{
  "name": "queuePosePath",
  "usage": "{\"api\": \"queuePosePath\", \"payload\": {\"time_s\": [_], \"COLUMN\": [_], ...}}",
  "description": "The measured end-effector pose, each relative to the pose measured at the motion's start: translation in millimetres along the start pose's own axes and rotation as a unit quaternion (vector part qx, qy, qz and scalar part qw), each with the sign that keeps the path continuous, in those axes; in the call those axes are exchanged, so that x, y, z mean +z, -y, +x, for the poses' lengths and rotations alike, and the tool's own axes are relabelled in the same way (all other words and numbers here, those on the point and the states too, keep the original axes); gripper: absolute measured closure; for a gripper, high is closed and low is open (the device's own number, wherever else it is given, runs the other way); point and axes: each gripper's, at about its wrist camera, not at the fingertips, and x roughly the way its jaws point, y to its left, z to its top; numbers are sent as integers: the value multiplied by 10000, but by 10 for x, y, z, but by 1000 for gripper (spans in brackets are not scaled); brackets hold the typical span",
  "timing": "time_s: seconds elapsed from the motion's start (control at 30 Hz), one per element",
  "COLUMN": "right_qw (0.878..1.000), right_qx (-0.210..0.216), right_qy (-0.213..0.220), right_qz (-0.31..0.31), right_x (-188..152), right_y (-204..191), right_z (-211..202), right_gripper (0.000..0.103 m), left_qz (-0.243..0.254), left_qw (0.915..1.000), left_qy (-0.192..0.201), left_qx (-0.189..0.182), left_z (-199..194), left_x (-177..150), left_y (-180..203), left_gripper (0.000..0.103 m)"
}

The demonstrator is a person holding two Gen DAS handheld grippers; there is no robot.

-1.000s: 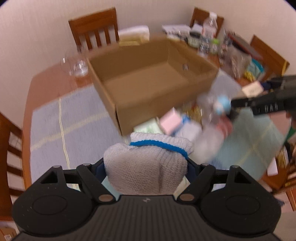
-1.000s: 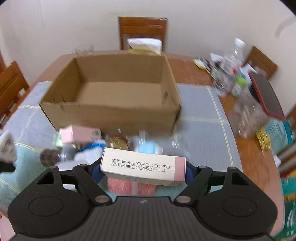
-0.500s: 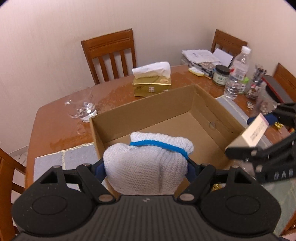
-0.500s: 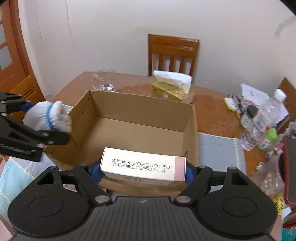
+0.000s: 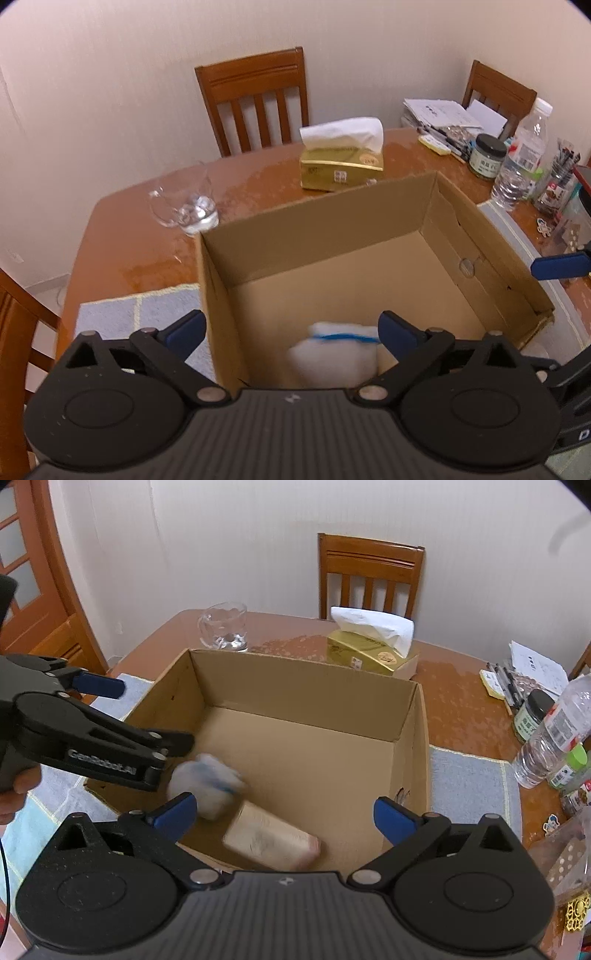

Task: Organize objects
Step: 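Carry both items over the cardboard box and open both tools to drop them, then return both tools to the items on the towel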

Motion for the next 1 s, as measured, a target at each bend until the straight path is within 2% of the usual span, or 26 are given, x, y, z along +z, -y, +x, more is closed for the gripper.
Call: {"api": "queuePosePath", "payload": {"time_s": [0.23, 0.43, 0.7, 0.87, 1.0], "right_qw": [9999, 9998, 9993, 9988, 9981], "right_qx": [-143, -207, -351, -404, -447], "right_qy": [16, 52, -5, -67, -105], "right_qz": [67, 46, 85, 251, 415], "right_x": [-33, -140, -460, -694, -885], "right_y": [-8, -70, -274, -397, -520], "right_z": [-84, -197, -373, -468, -529], "right_gripper": [0, 0, 0, 0, 0], "left_qz": [-34, 2, -160, -198, -386], "left_qw": [9997, 9992, 9991, 9993, 9991], "left_qy": [242, 385, 381, 237, 133], "left_qx": [-6, 52, 104, 185, 87], "left_z": [-262, -509, -770, -868, -932], "left_x": [21, -120, -523, -814, -1041], "left_y": [-60, -88, -171, -210, -279], "left_gripper": [3, 2, 2, 2, 2]}}
